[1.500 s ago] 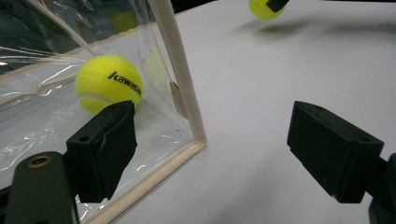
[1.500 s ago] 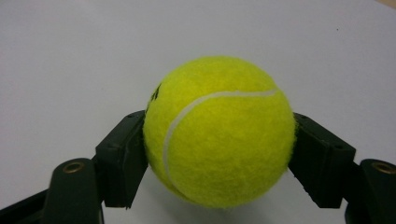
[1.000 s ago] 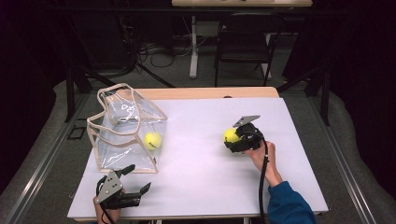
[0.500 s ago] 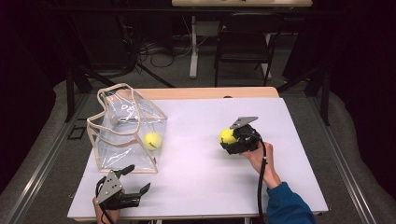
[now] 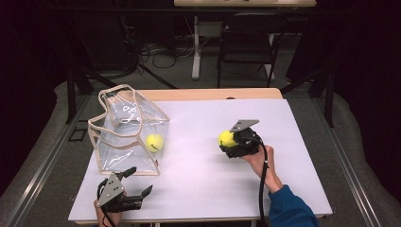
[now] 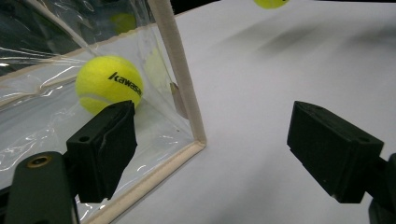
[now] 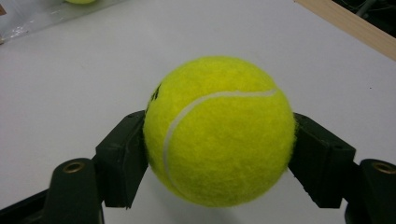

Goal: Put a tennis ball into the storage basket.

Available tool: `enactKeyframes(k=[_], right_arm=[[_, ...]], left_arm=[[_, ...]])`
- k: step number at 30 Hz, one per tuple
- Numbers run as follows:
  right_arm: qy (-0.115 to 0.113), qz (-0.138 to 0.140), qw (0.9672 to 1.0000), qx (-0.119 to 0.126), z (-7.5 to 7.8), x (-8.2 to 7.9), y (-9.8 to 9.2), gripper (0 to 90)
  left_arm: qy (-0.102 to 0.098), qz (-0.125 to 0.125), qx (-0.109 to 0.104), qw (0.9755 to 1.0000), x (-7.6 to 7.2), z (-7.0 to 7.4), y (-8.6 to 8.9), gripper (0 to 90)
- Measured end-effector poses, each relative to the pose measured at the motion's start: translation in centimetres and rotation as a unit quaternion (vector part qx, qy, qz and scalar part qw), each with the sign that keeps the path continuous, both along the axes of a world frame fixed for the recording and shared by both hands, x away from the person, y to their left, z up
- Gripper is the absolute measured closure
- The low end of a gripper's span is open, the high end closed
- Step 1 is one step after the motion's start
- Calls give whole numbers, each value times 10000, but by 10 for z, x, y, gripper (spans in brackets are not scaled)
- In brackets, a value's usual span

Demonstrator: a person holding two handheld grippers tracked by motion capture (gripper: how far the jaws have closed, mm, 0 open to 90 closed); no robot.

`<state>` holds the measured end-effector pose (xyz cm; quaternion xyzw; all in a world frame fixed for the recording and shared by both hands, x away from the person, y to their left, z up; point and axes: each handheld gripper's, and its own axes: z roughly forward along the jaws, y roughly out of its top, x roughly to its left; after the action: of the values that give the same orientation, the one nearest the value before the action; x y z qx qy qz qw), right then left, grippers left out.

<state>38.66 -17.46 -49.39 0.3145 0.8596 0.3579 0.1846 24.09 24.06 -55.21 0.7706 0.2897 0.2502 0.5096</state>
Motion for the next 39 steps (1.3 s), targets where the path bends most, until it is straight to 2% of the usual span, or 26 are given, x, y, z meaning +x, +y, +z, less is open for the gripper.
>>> enactKeyframes(k=[14,17,20,24,39], right_arm=[[-102,161,9998,-7,3,-8,10,260],[-38,240,9996,107,4,-9,11,261],[-48,252,9996,80,4,-11,13,260],[-112,275,9996,29,5,-14,16,261],[-211,473,9986,98,11,-23,27,260]], left_arm=[[7,8,20,10000,0,0,1,160],[30,22,4,10000,0,0,1,160],[22,15,5,10000,-1,0,1,160],[2,-1,-15,10000,-1,0,1,160],[10,23,5,10000,0,0,1,161]])
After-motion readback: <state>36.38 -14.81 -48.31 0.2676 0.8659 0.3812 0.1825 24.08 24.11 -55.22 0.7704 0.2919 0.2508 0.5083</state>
